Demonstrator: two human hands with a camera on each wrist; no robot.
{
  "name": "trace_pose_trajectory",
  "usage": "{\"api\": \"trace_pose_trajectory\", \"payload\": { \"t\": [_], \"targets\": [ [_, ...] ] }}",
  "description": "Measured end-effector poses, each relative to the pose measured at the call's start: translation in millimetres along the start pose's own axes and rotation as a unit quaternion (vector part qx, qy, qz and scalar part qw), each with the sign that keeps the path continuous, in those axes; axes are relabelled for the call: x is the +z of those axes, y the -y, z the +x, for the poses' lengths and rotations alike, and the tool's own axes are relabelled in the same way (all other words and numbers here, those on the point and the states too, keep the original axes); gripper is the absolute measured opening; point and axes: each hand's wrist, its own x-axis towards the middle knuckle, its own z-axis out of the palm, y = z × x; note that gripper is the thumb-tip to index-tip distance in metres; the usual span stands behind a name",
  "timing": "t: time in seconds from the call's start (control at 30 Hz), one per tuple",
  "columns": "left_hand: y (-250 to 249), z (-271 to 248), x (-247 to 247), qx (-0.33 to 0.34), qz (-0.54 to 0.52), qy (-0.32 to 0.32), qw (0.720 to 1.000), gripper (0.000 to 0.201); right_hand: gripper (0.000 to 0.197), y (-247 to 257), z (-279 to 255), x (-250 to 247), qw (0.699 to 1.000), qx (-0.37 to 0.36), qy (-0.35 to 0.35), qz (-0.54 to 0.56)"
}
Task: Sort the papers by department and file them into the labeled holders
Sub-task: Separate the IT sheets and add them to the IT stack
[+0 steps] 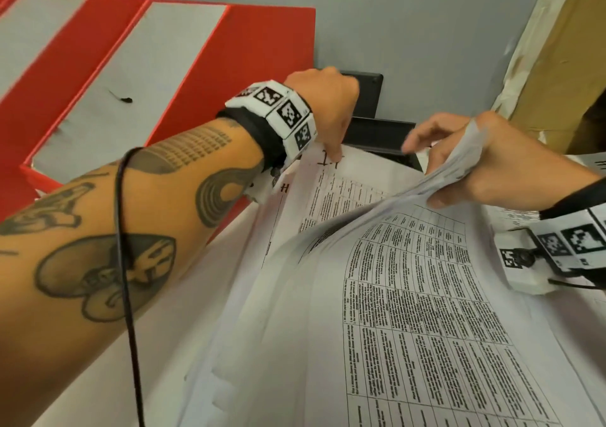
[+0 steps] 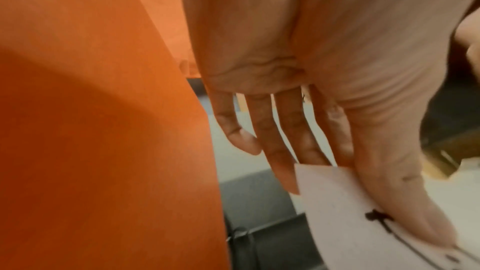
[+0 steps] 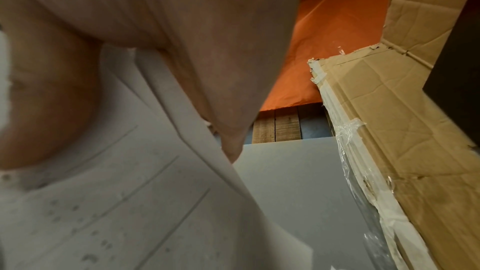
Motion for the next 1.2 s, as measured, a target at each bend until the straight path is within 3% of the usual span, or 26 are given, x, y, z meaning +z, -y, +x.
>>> {"api": "trace_pose_trajectory", "payload": {
  "t": [0.1, 0.23, 0.3, 0.37, 0.4, 0.43, 0.5, 0.57, 0.63, 0.73, 0.93, 1.2],
  "targets": [
    [-6, -9, -21, 0.085, -0.105, 0.037, 0.99, 0.018, 0.07, 3, 0, 4, 1.0, 0.016, -0.002, -0.017],
    [-8, -15, -36, 0.156, -0.241, 0.059, 0.956, 0.018, 0.051, 3, -2, 5, 0.998, 0.028, -0.046, -0.012],
    [-7, -14, -29, 0.155, -0.37, 0.068, 0.913, 0.029, 0.054, 1, 0, 5, 0.997, 0.015, -0.075, -0.009],
    [-2, -9, -15, 0.103, -0.465, 0.064, 0.877, 0.042, 0.072, -3, 3, 3, 0.996, -0.002, -0.089, 0.007],
    [2, -4, -6, 0.077, -0.459, 0.065, 0.883, 0.043, 0.083, -4, 4, 2, 0.996, -0.005, -0.085, 0.016],
    [6, 1, 3, 0.059, -0.41, 0.072, 0.907, 0.037, 0.093, -4, 4, 1, 0.997, -0.007, -0.075, 0.02],
    [14, 10, 20, 0.035, -0.237, 0.125, 0.963, 0.022, 0.099, -5, 2, 0, 0.999, -0.02, -0.041, 0.019],
    [16, 14, 38, 0.01, -0.076, 0.196, 0.978, 0.031, 0.072, -3, 1, -1, 0.999, -0.04, -0.003, -0.002],
    [12, 15, 50, 0.005, -0.013, 0.231, 0.973, 0.05, 0.057, -2, 1, -2, 0.998, -0.045, 0.02, -0.029],
    [8, 15, 60, 0.001, 0.003, 0.211, 0.978, 0.063, 0.061, -5, 2, -3, 0.999, -0.034, 0.016, -0.017],
    [15, 20, 61, -0.009, -0.026, 0.127, 0.992, 0.025, 0.065, -4, 1, -5, 0.999, -0.031, 0.006, 0.005],
    [10, 17, 45, -0.012, 0.009, 0.082, 0.997, 0.021, 0.067, 2, -1, -5, 0.999, -0.03, 0.018, 0.008]
  ]
}}
